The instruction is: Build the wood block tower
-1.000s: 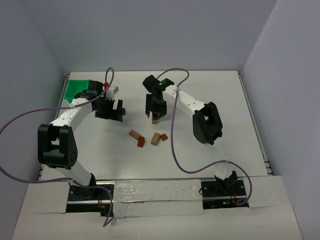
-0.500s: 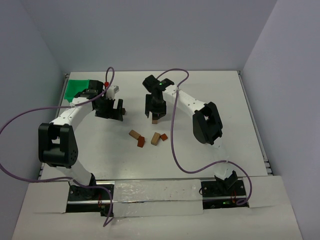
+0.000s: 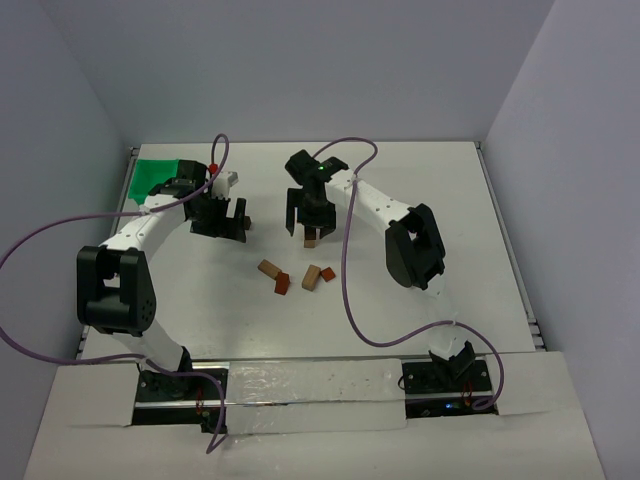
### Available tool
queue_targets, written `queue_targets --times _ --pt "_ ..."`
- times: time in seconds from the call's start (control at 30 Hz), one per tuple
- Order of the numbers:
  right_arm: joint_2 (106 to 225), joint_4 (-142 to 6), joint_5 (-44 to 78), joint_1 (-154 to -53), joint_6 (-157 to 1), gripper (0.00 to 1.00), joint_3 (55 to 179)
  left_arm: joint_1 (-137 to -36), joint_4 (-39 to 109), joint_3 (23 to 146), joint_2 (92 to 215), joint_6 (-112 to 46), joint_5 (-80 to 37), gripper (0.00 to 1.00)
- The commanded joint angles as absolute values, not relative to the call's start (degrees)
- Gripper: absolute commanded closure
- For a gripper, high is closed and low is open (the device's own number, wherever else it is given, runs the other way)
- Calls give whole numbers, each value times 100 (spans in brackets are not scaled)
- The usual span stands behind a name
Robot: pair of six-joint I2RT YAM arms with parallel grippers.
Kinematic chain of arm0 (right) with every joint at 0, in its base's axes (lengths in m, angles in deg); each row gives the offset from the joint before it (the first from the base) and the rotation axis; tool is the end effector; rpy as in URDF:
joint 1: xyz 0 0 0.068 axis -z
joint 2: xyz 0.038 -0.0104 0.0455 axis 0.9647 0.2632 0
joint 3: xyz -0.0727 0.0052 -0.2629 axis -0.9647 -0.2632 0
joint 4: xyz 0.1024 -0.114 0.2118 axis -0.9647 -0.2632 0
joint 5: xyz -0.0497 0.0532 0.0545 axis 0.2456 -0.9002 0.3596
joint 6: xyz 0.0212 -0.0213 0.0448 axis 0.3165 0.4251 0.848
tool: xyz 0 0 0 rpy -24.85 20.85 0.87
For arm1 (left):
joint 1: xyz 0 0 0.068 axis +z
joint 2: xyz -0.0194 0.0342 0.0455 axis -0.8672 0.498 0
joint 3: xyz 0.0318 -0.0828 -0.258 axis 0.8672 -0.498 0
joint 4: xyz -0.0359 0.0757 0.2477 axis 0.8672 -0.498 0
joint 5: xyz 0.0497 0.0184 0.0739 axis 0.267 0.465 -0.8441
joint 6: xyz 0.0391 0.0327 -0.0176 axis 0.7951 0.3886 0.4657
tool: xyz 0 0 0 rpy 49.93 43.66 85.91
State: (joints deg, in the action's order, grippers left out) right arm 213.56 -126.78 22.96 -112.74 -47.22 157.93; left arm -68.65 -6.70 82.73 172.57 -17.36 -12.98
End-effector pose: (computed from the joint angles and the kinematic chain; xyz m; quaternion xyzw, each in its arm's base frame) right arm 0.3719 0.2918 0.2219 -0.0051 0.9866 0.1110 0.1190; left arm 0.3320 -0.0601 0.2323 0.1366 0.9550 -0.1508 0.2157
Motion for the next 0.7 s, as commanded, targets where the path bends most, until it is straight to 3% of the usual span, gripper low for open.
queue_targets --times 0.0,0.07,0.67 --pt "21297 -12527 2245 -11253 -4748 8 15836 -6831 -586 8558 17304 -1667 -1162 1" --pt "21271 -12528 2229 -11262 -4756 1 15827 -6830 -587 8566 17304 -1667 -1162 1" --pt "20402 -12035 1717 -11262 -5907 0 15793 -6752 -262 8649 17216 -2007 -556 1"
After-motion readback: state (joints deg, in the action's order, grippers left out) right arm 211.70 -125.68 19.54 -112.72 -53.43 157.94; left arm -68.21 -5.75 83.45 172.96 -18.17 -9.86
